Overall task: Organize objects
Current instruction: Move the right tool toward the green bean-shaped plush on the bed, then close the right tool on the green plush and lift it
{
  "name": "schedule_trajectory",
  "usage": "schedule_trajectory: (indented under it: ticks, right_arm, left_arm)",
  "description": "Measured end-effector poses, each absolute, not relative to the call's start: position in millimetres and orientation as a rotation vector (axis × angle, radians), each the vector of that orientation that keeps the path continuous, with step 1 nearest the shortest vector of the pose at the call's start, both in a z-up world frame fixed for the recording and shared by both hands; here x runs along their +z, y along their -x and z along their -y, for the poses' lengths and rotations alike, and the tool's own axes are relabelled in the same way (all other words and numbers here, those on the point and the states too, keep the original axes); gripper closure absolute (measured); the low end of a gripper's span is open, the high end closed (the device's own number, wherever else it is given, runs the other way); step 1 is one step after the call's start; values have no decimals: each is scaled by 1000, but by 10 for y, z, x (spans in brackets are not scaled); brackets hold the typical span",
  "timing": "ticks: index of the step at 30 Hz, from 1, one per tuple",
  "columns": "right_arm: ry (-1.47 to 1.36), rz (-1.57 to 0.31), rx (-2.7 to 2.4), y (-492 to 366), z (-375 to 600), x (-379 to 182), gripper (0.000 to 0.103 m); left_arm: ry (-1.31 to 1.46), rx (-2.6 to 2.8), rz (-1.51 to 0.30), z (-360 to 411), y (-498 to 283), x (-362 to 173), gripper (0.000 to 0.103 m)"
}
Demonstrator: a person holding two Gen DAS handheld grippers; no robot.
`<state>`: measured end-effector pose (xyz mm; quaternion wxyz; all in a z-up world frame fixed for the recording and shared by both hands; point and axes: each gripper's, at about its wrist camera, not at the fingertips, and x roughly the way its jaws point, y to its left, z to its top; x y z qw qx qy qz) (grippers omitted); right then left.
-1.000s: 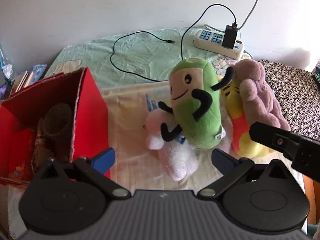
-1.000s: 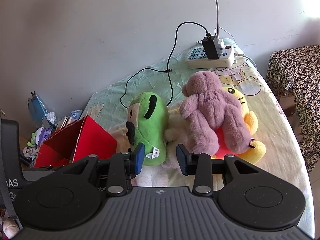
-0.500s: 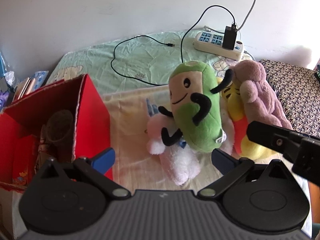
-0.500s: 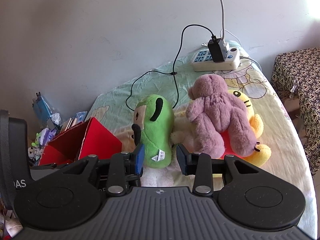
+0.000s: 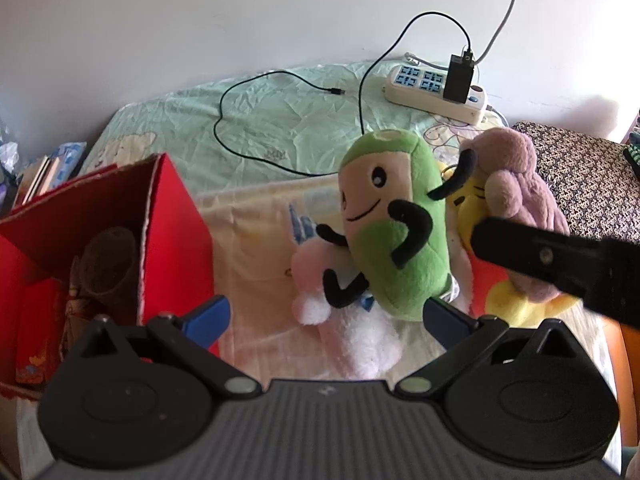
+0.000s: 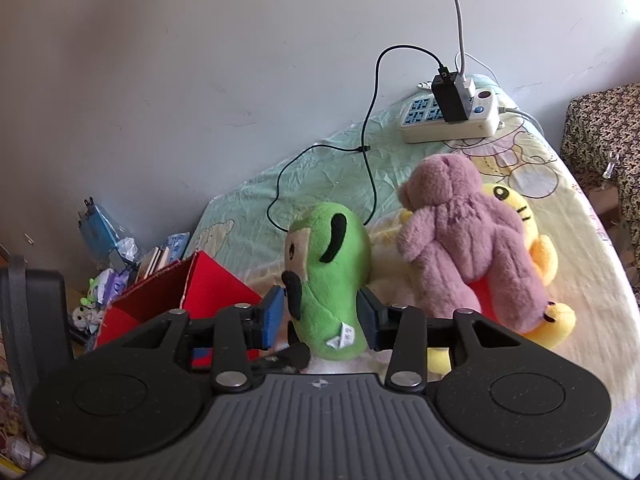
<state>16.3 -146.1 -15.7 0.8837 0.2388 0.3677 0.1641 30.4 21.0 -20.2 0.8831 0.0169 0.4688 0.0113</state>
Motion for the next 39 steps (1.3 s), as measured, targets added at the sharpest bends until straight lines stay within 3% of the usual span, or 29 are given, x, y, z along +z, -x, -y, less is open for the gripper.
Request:
schedule_trajectory:
  ticks: [6,18,22,24,30,39]
  right_arm:
    - [-528,-794,355,-307,1439,-233,52]
    - [-532,-844,376,-619,1326,-404,52]
    - [-545,-859,385,-709,1299,-463,52]
    - [-550,-862,395,-733,1288,-476,52]
    - [-567,-861,413,-734,1334,-472,60]
    - [-570,-797,459,-529,1380,-274,61]
  left_arm:
    - [-2,-59,-969,-256,-375,-271,5]
    - [85,-232,-970,-275,-664,-416,20]
    - [84,-259,-974,-245,-735,-467,27]
    - [80,-282,-976,-218,-757,-479,38]
    - [68,-286,-970,-203,-738,-464,39]
    - [8,-257,-899,-126,-478,-216,39]
